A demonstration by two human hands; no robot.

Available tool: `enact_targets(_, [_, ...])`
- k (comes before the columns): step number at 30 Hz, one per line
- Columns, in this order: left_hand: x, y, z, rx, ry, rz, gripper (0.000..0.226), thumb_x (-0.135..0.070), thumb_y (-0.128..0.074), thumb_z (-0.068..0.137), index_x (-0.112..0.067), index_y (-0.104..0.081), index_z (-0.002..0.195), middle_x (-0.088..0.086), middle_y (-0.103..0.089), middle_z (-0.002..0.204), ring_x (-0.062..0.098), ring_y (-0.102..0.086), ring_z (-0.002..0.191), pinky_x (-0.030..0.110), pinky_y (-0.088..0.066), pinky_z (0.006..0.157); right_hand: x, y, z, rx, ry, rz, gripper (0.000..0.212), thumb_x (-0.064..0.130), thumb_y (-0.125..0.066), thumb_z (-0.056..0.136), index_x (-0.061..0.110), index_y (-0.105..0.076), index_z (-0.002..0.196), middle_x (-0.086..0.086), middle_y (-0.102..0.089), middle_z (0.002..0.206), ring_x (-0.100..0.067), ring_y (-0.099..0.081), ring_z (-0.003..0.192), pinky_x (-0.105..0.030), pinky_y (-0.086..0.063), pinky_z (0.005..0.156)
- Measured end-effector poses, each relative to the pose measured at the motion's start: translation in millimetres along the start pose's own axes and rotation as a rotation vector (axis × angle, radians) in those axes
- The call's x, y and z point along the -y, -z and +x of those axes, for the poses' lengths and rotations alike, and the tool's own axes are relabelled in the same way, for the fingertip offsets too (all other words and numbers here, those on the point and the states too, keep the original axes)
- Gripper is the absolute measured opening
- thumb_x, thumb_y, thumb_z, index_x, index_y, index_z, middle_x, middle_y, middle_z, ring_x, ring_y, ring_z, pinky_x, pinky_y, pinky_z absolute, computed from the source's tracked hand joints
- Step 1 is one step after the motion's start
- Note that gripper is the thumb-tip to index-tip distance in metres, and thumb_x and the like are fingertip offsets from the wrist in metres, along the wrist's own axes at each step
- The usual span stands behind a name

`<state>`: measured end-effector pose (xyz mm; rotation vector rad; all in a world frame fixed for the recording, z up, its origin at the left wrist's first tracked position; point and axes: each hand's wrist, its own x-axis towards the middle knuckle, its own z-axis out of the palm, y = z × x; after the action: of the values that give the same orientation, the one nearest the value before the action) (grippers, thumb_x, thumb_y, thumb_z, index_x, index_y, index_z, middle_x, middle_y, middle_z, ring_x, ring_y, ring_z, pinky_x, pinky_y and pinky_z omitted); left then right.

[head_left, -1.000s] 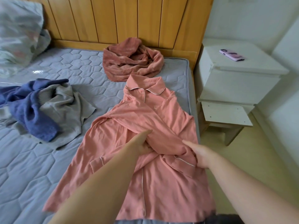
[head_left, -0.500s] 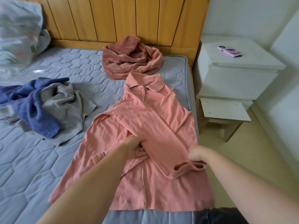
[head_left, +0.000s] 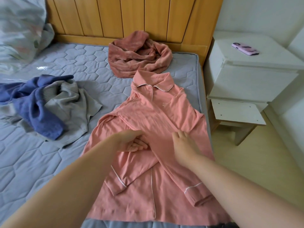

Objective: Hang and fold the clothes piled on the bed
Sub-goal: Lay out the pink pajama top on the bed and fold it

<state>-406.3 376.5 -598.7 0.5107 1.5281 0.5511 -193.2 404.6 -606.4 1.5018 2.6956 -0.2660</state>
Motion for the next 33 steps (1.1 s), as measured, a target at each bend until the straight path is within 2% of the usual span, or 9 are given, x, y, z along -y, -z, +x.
enact_targets(5, [-4.4,46.2,26.3,-0.416,-0.083,-0.372,0.036,-0.021,-0.041,0.099,-0.007,-0.05,0.067,0.006,-0.055,0.052,0.015,-0.044,0.044,0.021,-0.032,0.04,36.8,-7.7,50.8,0.182,0.023,0.112,0.067,0.018,-0.044,0.092,0.011,-0.013,0.15,-0.01,-0.005,0.16,-0.025,-0.007,0.146,-0.039,-0.015,0.118])
enact_targets(11, [-10.6,62.3,52.2,-0.245,-0.173,-0.755,0.035,-0.036,-0.056,0.094,-0.005,-0.056,0.112,0.01,-0.062,0.108,0.021,-0.061,0.093,0.034,-0.048,0.082,44.3,-27.1,94.5,0.301,-0.031,0.241,0.074,0.05,-0.041,0.093,0.026,-0.004,0.152,-0.001,0.002,0.161,-0.022,0.0,0.148,-0.047,-0.01,0.118])
enact_targets(15, [-29.4,64.3,62.8,-0.319,-0.24,-0.808,0.026,-0.03,-0.059,0.092,-0.013,-0.057,0.111,0.005,-0.064,0.1,0.018,-0.062,0.084,0.032,-0.05,0.07,43.0,-32.5,102.2,0.346,-0.037,0.22,0.078,0.056,-0.04,0.089,0.026,-0.008,0.153,-0.001,-0.005,0.16,-0.024,-0.007,0.146,-0.046,-0.016,0.117])
enact_targets(19, [-28.7,91.6,64.6,-0.605,-0.272,-0.859,0.021,-0.01,-0.049,0.093,-0.009,-0.057,0.113,0.002,-0.056,0.079,0.014,-0.06,0.07,0.024,-0.049,0.054,47.2,-22.7,112.2,0.338,-0.029,0.103,0.072,0.057,-0.036,0.091,0.024,-0.015,0.152,-0.006,-0.019,0.156,-0.029,-0.021,0.142,-0.042,-0.022,0.113])
enact_targets(21, [-16.4,108.8,69.9,-0.73,-0.248,-0.742,0.029,-0.013,-0.048,0.094,-0.004,-0.056,0.12,0.008,-0.06,0.086,0.021,-0.065,0.084,0.025,-0.054,0.065,50.9,-21.0,114.8,0.337,-0.032,0.056,0.071,0.058,-0.034,0.091,0.023,-0.017,0.151,-0.008,-0.021,0.155,-0.029,-0.024,0.14,-0.043,-0.025,0.112])
enact_targets(23, [-6.3,114.4,73.5,-0.913,-0.234,-0.354,0.026,-0.019,-0.05,0.089,-0.002,-0.066,0.1,0.015,-0.068,0.092,0.029,-0.066,0.087,0.031,-0.055,0.076,55.7,-20.6,115.0,0.329,-0.02,0.024,0.071,0.058,-0.034,0.092,0.02,-0.019,0.15,-0.01,-0.024,0.152,-0.03,-0.025,0.139,-0.043,-0.028,0.109])
enact_targets(27, [-12.8,98.6,67.2,-1.232,-0.37,0.411,0.015,-0.019,-0.054,0.082,-0.008,-0.054,0.071,0.005,-0.053,0.076,0.029,-0.049,0.074,0.033,-0.035,0.063,59.4,-18.7,113.3,0.213,0.014,-0.05,0.061,0.056,-0.035,0.092,0.016,-0.035,0.138,-0.009,-0.038,0.14,-0.027,-0.034,0.131,-0.04,-0.038,0.099])
enact_targets(30, [-7.4,93.9,88.1,-1.123,-0.838,0.907,0.02,-0.026,-0.056,0.079,-0.01,-0.061,0.088,0.007,-0.059,0.091,0.03,-0.053,0.085,0.037,-0.04,0.067,60.7,-17.8,123.0,0.074,0.04,-0.123,0.045,0.048,-0.035,0.095,0.015,-0.046,0.124,-0.008,-0.05,0.127,-0.027,-0.046,0.119,-0.038,-0.041,0.09])
enact_targets(33, [15.9,93.1,118.7,-0.935,-0.768,1.12,0.054,-0.043,-0.037,0.085,-0.017,-0.059,0.126,0.007,-0.056,0.133,0.034,-0.05,0.121,0.048,-0.038,0.098,67.7,-18.4,141.3,-0.087,0.081,-0.135,0.033,0.033,-0.038,0.097,0.01,-0.055,0.112,-0.011,-0.058,0.118,-0.029,-0.052,0.113,-0.036,-0.04,0.09])
